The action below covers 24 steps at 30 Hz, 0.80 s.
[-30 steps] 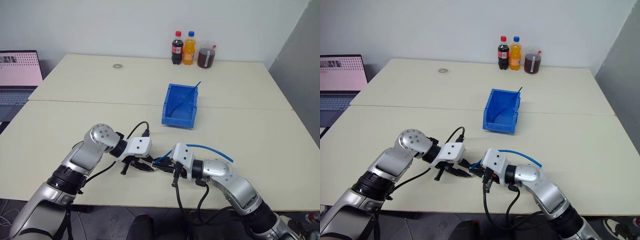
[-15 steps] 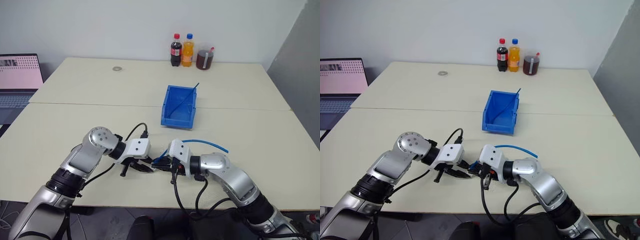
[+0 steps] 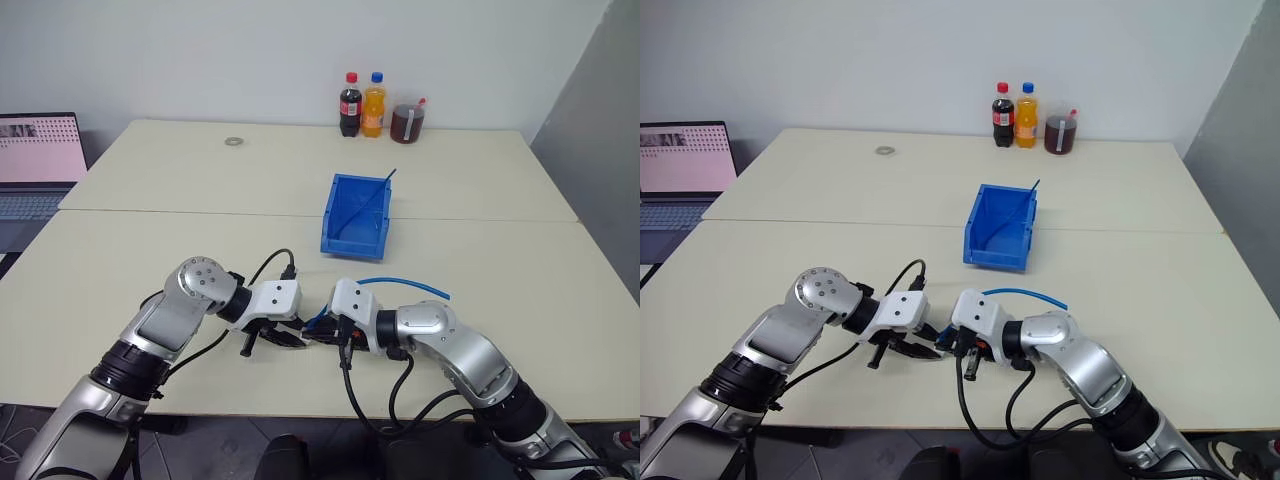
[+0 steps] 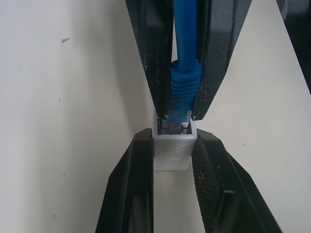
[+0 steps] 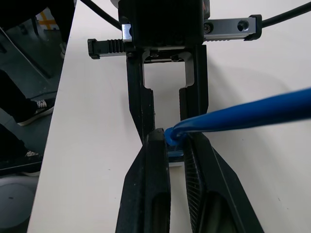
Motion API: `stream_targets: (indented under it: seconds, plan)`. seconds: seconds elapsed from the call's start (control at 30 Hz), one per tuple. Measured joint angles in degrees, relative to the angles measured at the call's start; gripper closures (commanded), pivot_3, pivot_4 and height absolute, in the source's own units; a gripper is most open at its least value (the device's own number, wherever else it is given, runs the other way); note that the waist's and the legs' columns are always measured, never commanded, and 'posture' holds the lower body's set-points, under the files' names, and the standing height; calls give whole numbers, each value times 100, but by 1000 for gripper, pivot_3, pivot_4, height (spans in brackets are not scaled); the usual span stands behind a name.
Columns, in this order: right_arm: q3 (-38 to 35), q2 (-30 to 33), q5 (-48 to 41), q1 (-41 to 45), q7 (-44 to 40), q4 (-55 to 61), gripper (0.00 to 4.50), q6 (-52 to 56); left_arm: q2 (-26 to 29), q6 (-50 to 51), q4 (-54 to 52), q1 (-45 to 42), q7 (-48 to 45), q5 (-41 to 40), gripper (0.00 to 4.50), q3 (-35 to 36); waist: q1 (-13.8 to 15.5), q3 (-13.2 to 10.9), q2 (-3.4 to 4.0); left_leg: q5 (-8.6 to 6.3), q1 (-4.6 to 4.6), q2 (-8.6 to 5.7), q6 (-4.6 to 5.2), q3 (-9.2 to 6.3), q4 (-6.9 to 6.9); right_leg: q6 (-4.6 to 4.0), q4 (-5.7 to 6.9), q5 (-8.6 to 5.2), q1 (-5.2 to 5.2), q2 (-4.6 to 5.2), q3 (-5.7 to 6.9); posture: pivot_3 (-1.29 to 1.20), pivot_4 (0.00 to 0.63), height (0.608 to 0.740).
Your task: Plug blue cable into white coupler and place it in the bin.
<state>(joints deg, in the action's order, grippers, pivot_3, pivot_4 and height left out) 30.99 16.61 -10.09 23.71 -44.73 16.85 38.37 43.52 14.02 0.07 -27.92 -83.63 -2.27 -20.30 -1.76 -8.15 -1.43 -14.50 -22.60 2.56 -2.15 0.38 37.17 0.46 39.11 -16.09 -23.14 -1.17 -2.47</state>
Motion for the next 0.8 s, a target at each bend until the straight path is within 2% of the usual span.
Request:
stream_targets:
  seconds: [0.3, 0.5, 0.8]
  plan:
    - [21, -148, 59, -29, -17, -201, 4375, -48, 24, 100, -106, 174, 104, 43, 3740, 66, -22, 58, 21, -1, 36, 7, 2, 13, -16, -8, 0, -5, 15, -14, -6, 0, 150, 740]
    - [159, -197, 231, -59, -31, -313, 4375, -198, 77, 179, -225, 336, 197, 59, 3740, 127, -56, 58, 23, -7, 116, 13, 8, 9, -31, -35, -7, -27, 89, -15, -11, 0, 150, 740]
    - [214, -353, 318, -50, -166, -555, 4375, -393, 171, 209, -391, 595, 274, 68, 3740, 285, -144, 65, 32, -9, 172, 16, 10, 11, -76, -55, -6, -43, 118, -22, -21, 0, 150, 740]
